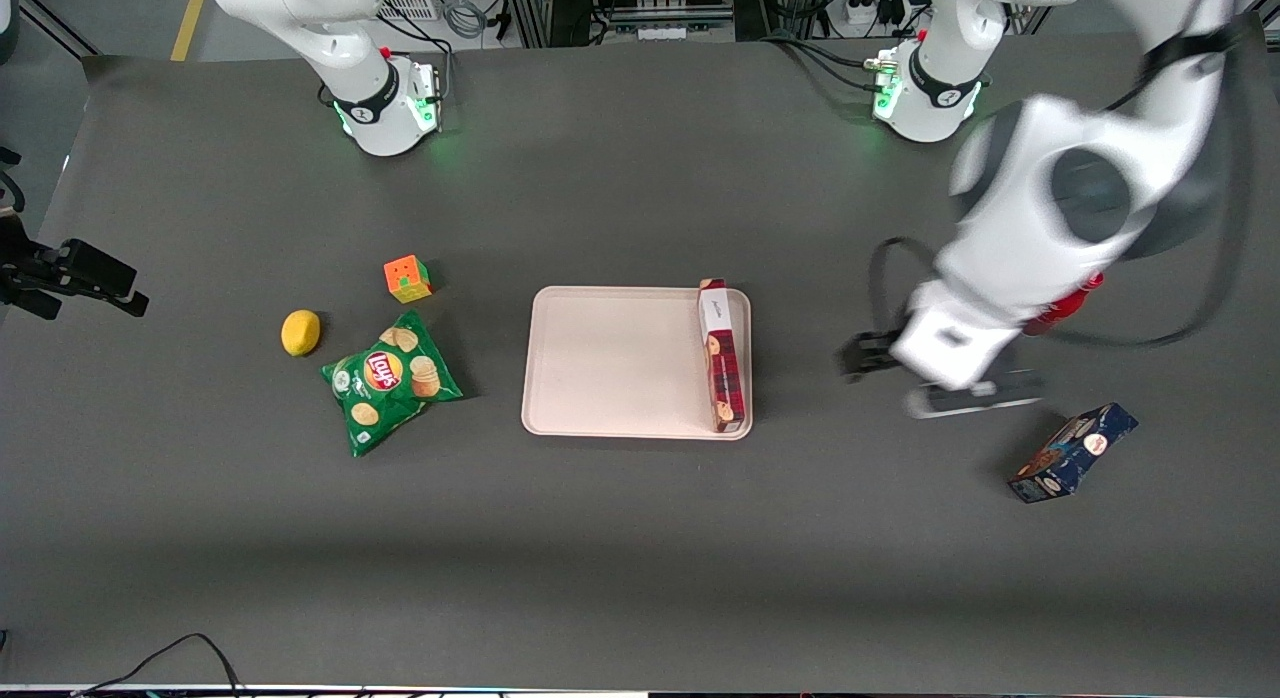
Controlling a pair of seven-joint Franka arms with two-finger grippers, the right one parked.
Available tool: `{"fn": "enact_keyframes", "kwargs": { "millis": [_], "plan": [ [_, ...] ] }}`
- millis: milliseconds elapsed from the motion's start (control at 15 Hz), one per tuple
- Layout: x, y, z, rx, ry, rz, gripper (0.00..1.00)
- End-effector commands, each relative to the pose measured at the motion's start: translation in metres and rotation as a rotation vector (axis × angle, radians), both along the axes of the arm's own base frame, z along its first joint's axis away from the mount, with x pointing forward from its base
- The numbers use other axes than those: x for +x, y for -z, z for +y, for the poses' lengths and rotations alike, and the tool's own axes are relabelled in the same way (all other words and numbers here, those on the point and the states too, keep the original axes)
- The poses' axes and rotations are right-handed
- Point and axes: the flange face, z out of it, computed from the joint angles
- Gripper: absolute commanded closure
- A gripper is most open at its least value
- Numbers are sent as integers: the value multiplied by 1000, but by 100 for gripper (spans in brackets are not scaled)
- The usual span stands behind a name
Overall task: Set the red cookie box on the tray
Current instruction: 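Raise the open left gripper away from the box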
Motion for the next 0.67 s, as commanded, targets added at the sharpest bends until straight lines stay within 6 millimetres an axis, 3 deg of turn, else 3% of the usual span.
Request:
{"fn": "enact_keyframes", "kwargs": {
  "millis": [0, 200, 400, 600],
  "plan": [
    [-28, -67, 95, 24, 75, 42, 0],
    [-51, -96, 155, 44, 44, 94, 0],
    [-69, -124, 179, 69, 61, 105, 0],
    [-78, -135, 187, 86, 76, 118, 0]
  ]
}}
